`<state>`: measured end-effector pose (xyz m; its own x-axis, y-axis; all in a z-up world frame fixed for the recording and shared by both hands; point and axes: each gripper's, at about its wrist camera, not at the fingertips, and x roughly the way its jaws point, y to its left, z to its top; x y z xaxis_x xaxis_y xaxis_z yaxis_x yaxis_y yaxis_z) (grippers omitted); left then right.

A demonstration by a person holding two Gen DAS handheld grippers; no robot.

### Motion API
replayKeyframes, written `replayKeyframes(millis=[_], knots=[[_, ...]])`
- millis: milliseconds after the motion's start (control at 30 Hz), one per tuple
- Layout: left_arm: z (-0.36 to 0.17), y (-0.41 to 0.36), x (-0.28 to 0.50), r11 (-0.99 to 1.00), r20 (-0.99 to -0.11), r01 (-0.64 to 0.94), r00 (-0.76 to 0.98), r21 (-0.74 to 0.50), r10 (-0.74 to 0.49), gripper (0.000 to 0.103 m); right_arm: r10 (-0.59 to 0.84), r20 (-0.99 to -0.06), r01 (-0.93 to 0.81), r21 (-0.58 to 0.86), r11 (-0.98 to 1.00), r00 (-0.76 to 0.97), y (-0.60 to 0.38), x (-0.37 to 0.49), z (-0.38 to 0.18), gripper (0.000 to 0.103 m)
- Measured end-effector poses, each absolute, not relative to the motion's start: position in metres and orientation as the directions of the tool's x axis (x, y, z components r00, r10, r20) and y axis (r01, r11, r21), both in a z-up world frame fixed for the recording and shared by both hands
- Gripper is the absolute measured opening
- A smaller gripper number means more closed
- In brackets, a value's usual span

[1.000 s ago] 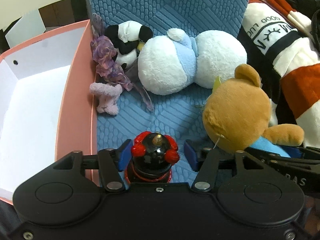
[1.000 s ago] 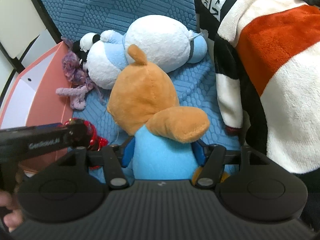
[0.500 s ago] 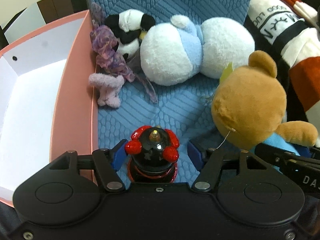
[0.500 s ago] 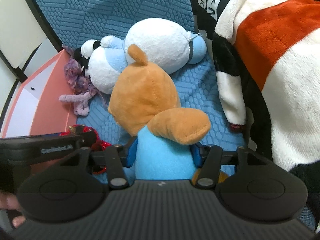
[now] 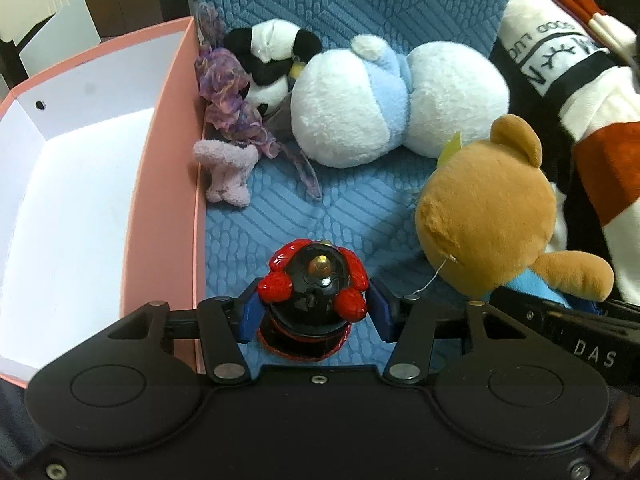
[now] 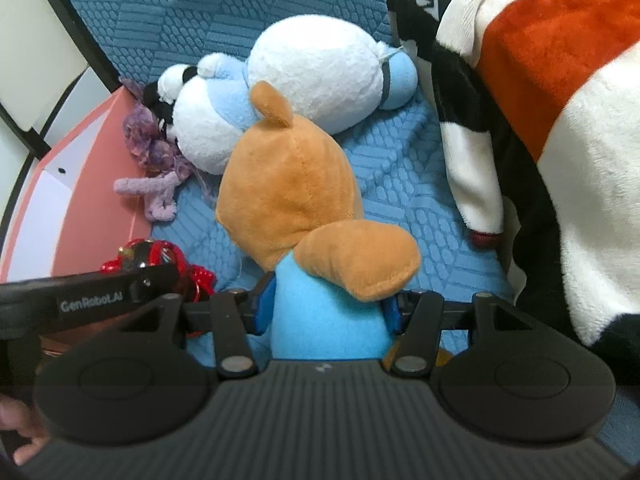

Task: Organize objects
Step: 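Carry the bear with the right tool while the left tool carries the figurine toward the pink box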

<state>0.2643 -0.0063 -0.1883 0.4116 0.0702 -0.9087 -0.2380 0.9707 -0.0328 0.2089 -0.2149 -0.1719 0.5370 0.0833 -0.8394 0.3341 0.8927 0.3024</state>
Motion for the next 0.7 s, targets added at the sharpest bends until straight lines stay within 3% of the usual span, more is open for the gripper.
replayKeyframes(millis=[700], knots=[[-0.136, 0.005, 0.235, 0.964, -0.890, -0.245, 0.455, -0.100, 0.024, 0.051, 0.144, -0.809, 0.348, 0.396, 0.850, 0.570, -0.193, 0.183, -0.136, 0.055]])
